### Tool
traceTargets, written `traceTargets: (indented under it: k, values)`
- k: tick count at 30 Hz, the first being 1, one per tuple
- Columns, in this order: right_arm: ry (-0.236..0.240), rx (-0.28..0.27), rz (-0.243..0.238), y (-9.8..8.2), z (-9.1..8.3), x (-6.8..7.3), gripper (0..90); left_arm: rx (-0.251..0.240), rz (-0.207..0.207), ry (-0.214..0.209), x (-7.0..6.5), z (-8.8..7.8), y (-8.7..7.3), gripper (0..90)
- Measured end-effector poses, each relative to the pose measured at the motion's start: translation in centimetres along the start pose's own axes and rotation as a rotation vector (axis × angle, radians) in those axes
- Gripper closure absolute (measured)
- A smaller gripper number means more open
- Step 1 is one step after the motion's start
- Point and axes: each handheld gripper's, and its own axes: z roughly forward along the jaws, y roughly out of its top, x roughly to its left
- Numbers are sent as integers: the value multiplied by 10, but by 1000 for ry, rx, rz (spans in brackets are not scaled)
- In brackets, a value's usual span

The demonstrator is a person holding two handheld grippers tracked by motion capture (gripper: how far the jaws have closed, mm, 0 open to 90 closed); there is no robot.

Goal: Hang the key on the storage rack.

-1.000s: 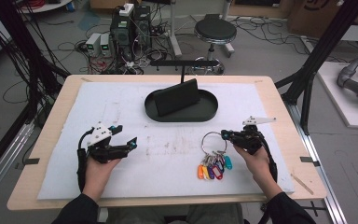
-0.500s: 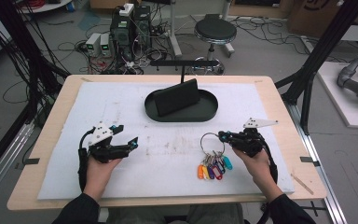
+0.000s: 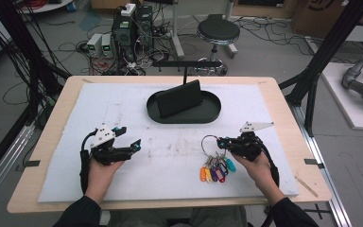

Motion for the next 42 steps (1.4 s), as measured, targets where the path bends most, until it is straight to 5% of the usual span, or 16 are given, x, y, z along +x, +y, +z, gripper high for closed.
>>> traceTargets:
  k: [19, 42]
  values:
    - [5, -63, -20, 8, -12, 1, 878, -2, -1, -9, 0, 0, 0, 244]
    - [22, -149, -57, 38, -35, -5, 880, -10, -17, -19, 3, -1, -1, 243]
